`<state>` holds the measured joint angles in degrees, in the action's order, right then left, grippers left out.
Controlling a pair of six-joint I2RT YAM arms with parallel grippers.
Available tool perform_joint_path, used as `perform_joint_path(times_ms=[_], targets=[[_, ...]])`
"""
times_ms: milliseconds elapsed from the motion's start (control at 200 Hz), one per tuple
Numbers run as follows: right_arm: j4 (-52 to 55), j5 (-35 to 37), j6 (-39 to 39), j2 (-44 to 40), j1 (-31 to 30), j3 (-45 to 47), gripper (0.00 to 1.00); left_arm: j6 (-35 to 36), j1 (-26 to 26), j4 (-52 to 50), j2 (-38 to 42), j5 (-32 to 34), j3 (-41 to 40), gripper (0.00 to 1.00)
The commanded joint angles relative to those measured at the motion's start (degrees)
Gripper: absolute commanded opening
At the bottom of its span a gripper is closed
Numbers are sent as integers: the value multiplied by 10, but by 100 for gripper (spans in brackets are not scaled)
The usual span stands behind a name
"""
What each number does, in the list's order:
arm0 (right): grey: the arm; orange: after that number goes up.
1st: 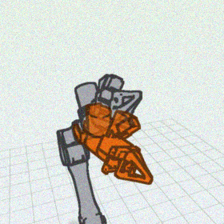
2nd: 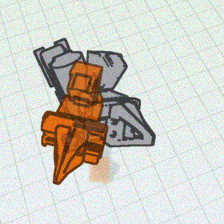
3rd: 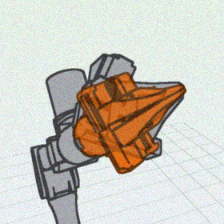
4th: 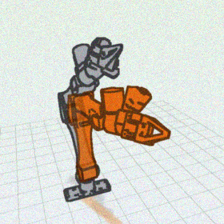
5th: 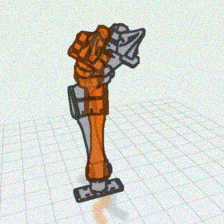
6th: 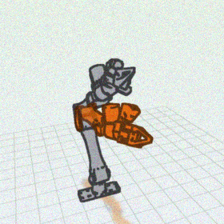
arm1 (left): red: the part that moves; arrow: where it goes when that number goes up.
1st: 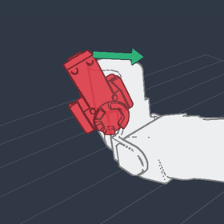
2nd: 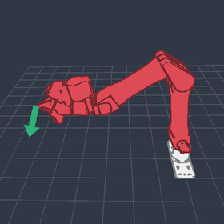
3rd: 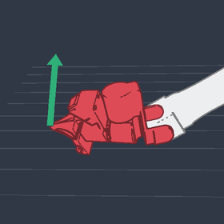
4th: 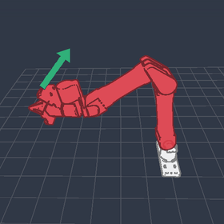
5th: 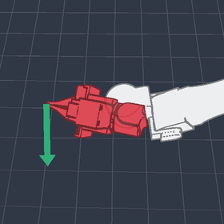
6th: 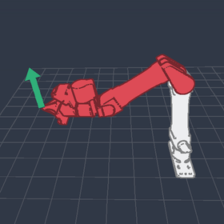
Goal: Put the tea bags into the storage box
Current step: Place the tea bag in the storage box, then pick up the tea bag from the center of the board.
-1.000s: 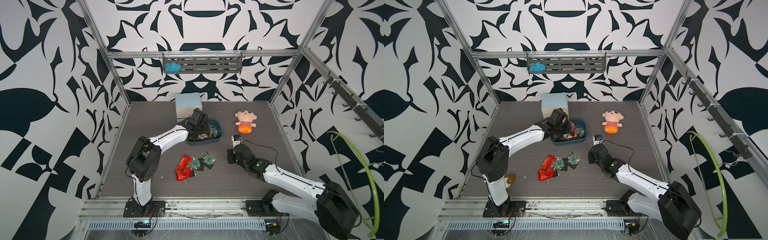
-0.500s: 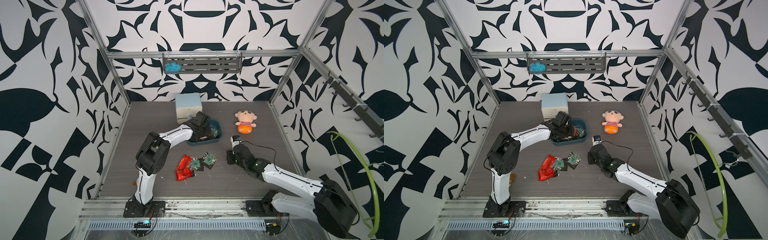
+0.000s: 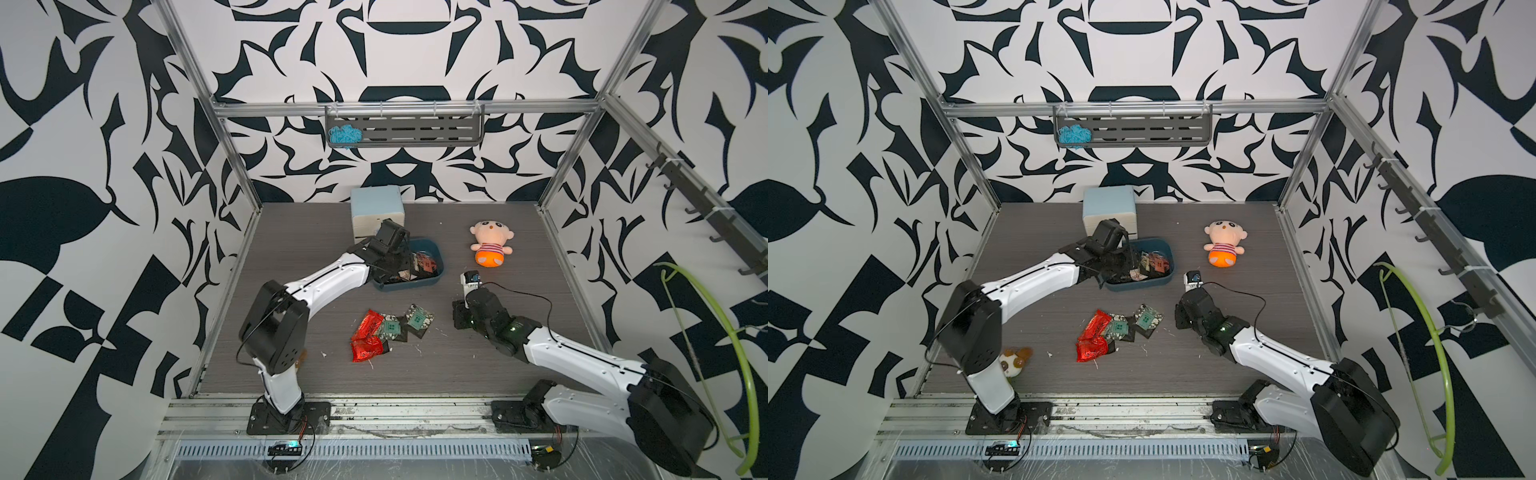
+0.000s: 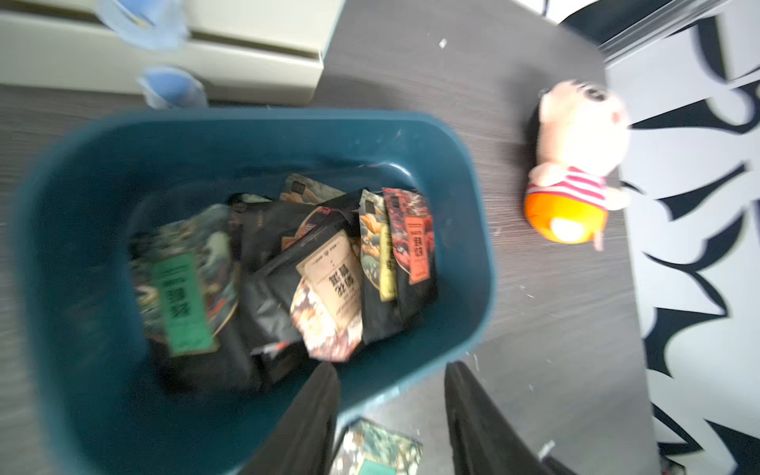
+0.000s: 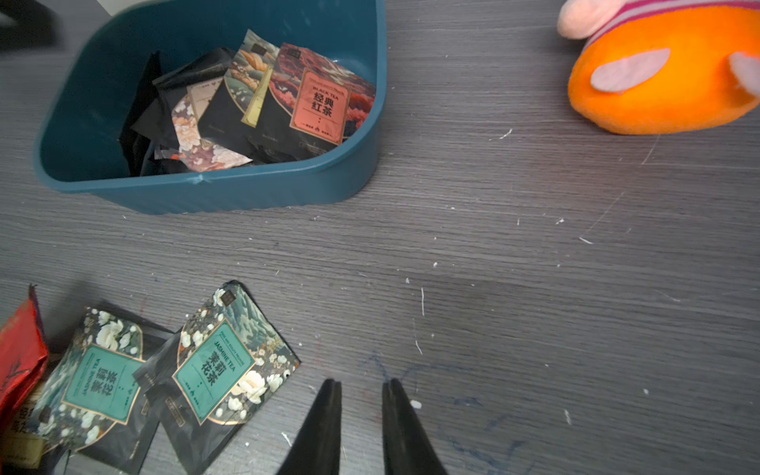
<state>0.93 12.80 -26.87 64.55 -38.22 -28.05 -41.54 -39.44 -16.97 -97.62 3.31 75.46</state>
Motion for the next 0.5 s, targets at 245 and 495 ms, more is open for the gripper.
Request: perform_joint_path(times_ms=[245,495], targets=[[-41,-65,3,14,3,-3,23,-27,-66,2,177,16,-179,48],[-50,-103,9,57,2,-18,22,-94,-114,62,221,26,-292,50]])
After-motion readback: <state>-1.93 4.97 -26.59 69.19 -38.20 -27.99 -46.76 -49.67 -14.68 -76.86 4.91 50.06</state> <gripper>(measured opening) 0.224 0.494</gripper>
